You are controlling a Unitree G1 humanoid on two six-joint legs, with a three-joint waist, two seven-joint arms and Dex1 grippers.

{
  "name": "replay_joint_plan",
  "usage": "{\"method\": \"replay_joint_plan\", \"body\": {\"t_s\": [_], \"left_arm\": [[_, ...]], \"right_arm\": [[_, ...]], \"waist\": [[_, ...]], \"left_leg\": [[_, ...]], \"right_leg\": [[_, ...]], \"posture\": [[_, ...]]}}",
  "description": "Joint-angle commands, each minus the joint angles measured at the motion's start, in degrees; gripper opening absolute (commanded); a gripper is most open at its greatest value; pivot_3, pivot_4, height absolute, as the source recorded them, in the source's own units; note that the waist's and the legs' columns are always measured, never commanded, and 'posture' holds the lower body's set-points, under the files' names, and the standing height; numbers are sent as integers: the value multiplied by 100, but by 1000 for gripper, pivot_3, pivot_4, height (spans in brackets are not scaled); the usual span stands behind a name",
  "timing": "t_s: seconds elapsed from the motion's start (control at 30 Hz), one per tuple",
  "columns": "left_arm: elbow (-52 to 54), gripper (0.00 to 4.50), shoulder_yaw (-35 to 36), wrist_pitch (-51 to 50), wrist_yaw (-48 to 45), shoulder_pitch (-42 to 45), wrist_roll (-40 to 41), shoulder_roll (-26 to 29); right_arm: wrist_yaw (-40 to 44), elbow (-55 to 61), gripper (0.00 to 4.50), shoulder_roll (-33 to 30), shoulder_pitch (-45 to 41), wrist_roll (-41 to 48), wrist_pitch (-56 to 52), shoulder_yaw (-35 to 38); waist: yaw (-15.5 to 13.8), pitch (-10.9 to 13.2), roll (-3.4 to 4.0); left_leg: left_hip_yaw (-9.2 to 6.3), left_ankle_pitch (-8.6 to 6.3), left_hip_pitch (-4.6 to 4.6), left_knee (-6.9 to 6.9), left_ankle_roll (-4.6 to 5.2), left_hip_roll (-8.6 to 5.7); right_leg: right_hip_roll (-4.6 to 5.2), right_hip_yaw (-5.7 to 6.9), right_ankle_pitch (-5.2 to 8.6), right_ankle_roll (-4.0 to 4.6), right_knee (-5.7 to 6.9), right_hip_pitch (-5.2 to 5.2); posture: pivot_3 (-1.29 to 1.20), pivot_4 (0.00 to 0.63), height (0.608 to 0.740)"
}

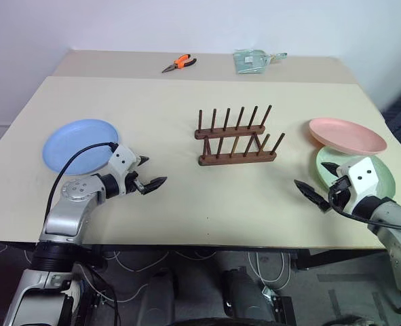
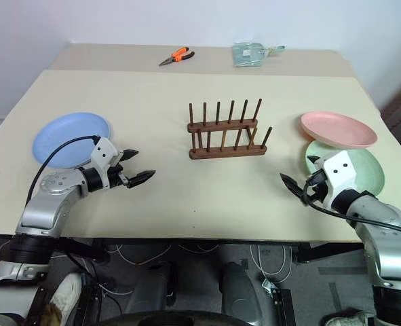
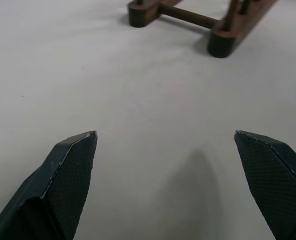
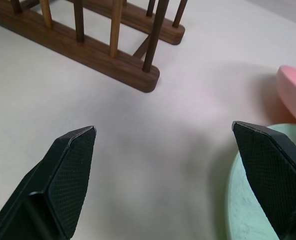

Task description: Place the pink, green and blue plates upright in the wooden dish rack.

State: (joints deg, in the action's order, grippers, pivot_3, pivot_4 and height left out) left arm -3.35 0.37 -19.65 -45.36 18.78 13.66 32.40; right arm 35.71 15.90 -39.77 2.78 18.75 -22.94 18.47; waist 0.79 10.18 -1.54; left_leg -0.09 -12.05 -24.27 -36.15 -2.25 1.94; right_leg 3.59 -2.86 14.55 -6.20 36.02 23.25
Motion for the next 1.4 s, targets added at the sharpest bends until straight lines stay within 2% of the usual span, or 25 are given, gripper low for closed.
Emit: {"method": "replay_joint_plan", "body": {"t_s": [0.03,0.2,0.37,0.57,0.8,0.93,0.97,1.0,1.17,1.2,1.4], "left_arm": [[159,4500,66,7,59,65,1,19],[128,4500,-30,56,47,131,-35,-8],[-594,4500,-267,305,-382,825,-25,-187],[-2288,4500,-1109,1028,-1104,2070,-528,-912],[-4722,4500,-1401,1926,-1125,3366,-1128,-1713],[-5515,4500,-1358,2321,-1073,3712,-1335,-1967],[-5628,3978,-1331,2401,-1091,3749,-1345,-2015],[-5719,3657,-1302,2455,-1100,3776,-1350,-2055],[-5945,1107,-1245,2751,-1227,3807,-1441,-2115],[-5933,771,-1237,2853,-1328,3780,-1435,-2111],[-5497,781,-1254,3273,-2092,3498,-1400,-1863]], "right_arm": [[-75,106,4453,13,-142,-40,98,30],[-139,49,4453,65,-128,-148,220,-14],[-66,285,4453,70,-23,-2,-119,-72],[-399,558,4453,307,92,-209,30,-265],[-817,1150,4453,600,483,-282,-34,-101],[-1009,1457,4453,707,860,-365,-42,-26],[-1054,1507,4500,728,928,-383,-38,-15],[-1099,1553,4500,750,981,-397,-44,-3],[-1199,1732,4500,805,1110,-413,-80,-12],[-1200,1725,4500,797,1116,-422,-80,-20],[-1125,1628,4500,660,1060,-455,-94,-3]], "waist": [[1,0,0],[-5,0,0],[-32,0,-1],[-25,0,-1],[-9,1,-3],[-22,0,-5],[-22,0,-4],[-22,0,-4],[-17,-1,-3],[-18,-1,-3],[-7,-2,-2]], "left_leg": [[0,0,0,0,0,0],[0,0,-1,0,0,0],[-1,0,-4,-5,0,-2],[-2,0,-7,-6,0,-7],[-8,0,-11,-4,1,-7],[-9,0,-15,-5,1,-9],[-9,0,-14,-4,1,-9],[-9,0,-13,-4,1,-9],[-9,0,-11,-4,1,-8],[-9,0,-12,-5,1,-8],[-9,0,-13,-4,1,-8]], "right_leg": [[0,0,0,0,0,0],[0,0,0,0,0,1],[0,1,0,0,-1,0],[-1,1,0,-3,-2,0],[-8,0,1,-7,4,11],[-4,1,3,-11,1,8],[-4,0,3,-11,1,8],[-4,0,3,-11,1,7],[-5,0,3,-10,2,7],[-5,1,3,-9,3,7],[-4,1,4,-9,1,6]], "posture": [[0,150,726],[0,150,726],[0,150,726],[0,150,726],[0,150,726],[0,150,726],[0,150,726],[0,150,726],[0,150,726],[0,150,726],[0,150,726]]}}
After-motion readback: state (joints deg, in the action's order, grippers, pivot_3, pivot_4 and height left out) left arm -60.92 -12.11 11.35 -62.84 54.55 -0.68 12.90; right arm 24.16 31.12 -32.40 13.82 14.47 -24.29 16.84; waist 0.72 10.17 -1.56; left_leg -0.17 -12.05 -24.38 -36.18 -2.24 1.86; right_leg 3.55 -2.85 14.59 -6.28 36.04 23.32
